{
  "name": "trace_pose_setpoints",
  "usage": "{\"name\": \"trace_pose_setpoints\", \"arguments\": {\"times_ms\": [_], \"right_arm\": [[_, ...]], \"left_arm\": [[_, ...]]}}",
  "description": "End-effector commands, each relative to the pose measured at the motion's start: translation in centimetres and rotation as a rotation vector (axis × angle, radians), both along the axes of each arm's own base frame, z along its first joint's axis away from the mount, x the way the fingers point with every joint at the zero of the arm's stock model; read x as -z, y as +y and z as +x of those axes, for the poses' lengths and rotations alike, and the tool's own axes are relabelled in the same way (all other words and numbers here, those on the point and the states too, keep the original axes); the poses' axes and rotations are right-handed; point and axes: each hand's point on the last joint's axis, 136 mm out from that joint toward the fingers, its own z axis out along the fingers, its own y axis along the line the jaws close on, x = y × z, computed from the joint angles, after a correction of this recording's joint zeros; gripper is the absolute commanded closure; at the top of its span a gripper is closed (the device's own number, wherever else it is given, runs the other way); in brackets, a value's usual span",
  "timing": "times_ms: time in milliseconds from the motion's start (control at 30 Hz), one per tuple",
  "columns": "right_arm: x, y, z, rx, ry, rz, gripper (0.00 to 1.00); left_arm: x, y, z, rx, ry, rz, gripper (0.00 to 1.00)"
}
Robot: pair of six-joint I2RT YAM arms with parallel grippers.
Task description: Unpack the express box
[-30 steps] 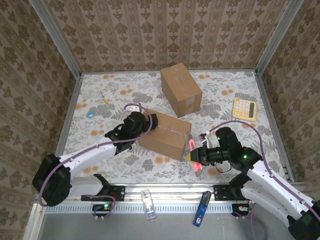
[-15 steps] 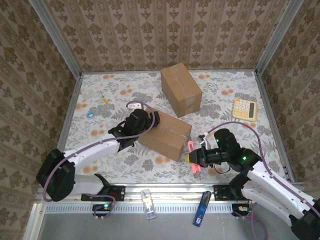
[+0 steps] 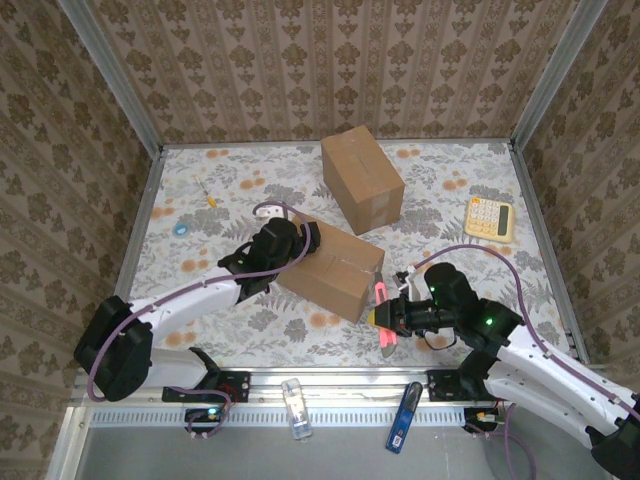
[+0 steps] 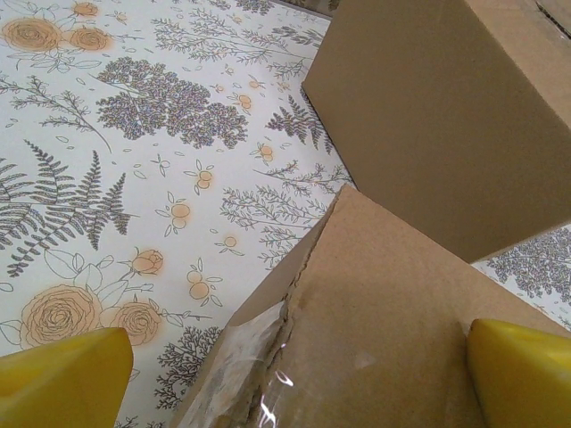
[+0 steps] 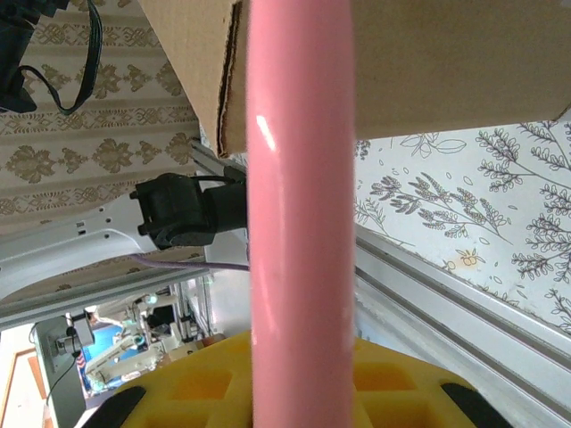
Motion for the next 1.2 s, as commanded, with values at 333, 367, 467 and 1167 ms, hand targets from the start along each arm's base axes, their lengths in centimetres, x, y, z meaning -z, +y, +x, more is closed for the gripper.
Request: {"name": "trace_pose_setpoints", "arguments": {"times_ms": [333, 367, 467, 1167], "right_arm": [[-2.2, 1.7, -2.1, -0.071, -0.034, 0.067, 1.0], [-2.2, 1.8, -2.2, -0.074, -0.037, 0.066, 1.0], [-2.3, 2.0, -2.4, -0.077, -0.044, 0.064, 1.0], [-2.4, 1.5, -3.9, -0.065, -0.073, -0.028, 1.0]], "left_arm": [[15.5, 8.9, -10.0, 0.01, 0.552, 0.49, 0.05], [15.6, 8.9, -10.0, 0.01, 0.553, 0.491, 0.05], [15.7, 8.9, -10.0, 0.011, 0.554, 0.492, 0.05], [16.1, 8.6, -10.0, 0.024, 0.57, 0.5, 0.05]]}}
